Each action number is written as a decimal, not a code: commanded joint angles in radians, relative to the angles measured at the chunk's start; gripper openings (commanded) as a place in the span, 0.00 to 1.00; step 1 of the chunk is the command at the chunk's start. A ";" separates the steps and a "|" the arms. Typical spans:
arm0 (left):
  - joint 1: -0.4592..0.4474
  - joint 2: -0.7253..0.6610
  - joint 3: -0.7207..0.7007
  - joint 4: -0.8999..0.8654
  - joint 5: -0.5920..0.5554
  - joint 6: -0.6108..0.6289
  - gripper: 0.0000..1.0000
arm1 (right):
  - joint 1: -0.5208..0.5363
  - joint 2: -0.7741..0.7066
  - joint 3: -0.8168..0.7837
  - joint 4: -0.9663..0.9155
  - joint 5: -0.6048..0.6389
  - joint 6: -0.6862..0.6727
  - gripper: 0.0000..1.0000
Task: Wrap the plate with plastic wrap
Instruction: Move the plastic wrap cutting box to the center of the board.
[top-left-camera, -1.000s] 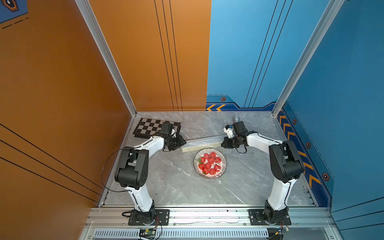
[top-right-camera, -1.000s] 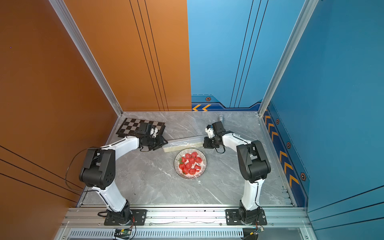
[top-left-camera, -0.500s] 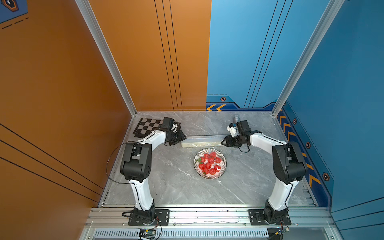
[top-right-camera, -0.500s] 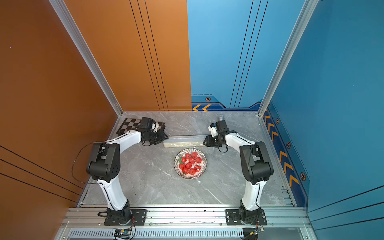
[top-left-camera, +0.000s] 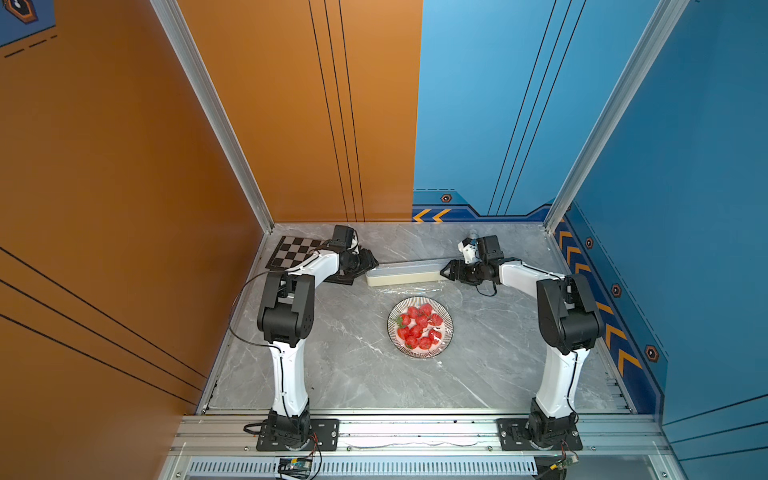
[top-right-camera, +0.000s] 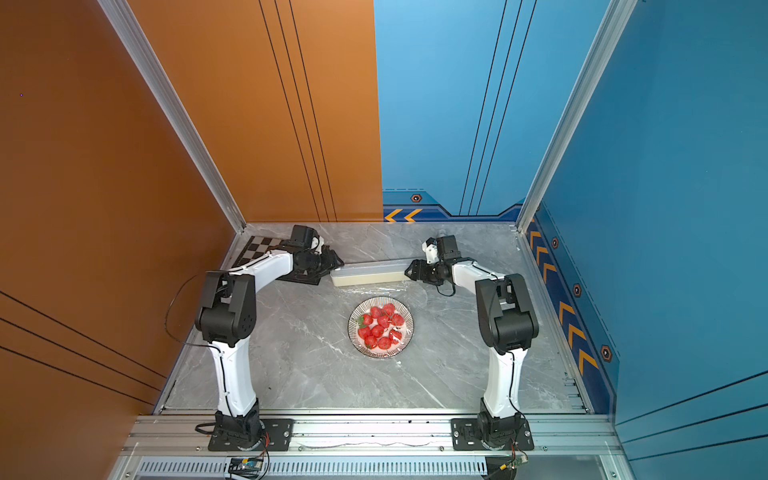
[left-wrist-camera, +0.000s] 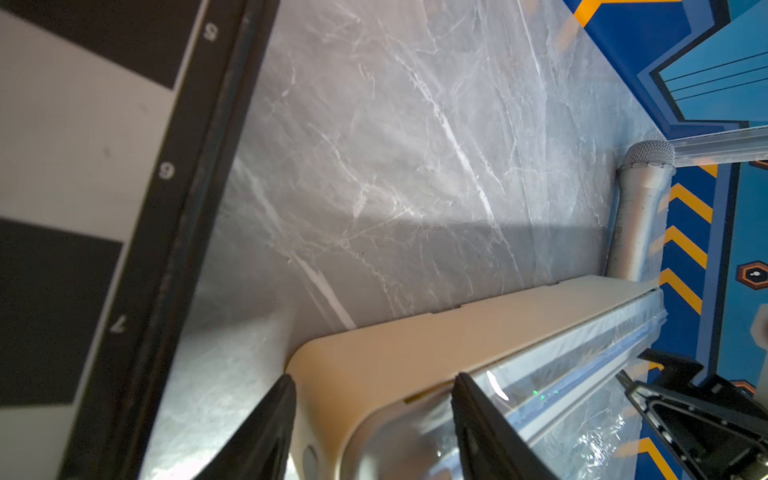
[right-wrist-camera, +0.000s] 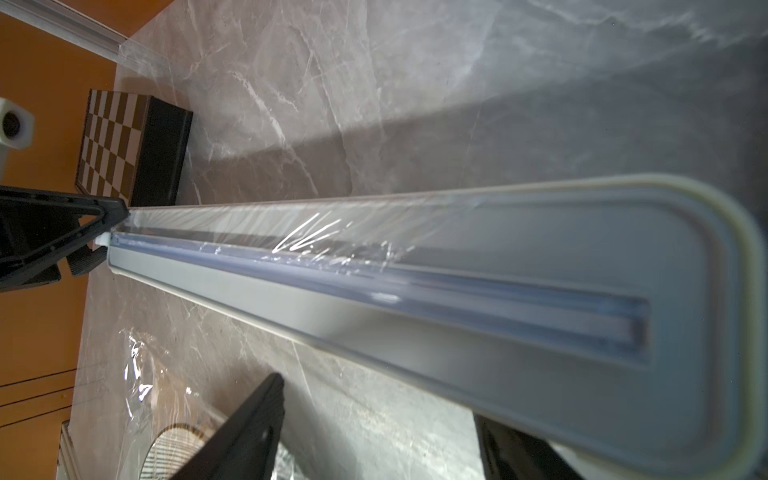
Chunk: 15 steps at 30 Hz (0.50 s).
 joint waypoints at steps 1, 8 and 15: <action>-0.001 -0.013 0.013 -0.043 -0.037 0.008 0.70 | -0.019 -0.048 0.012 0.046 0.022 0.005 0.74; 0.008 -0.213 -0.121 -0.045 -0.083 0.026 0.82 | -0.031 -0.276 -0.204 0.078 0.022 0.024 0.80; 0.000 -0.405 -0.325 -0.044 0.016 -0.004 0.82 | 0.007 -0.329 -0.355 0.212 -0.067 0.128 0.83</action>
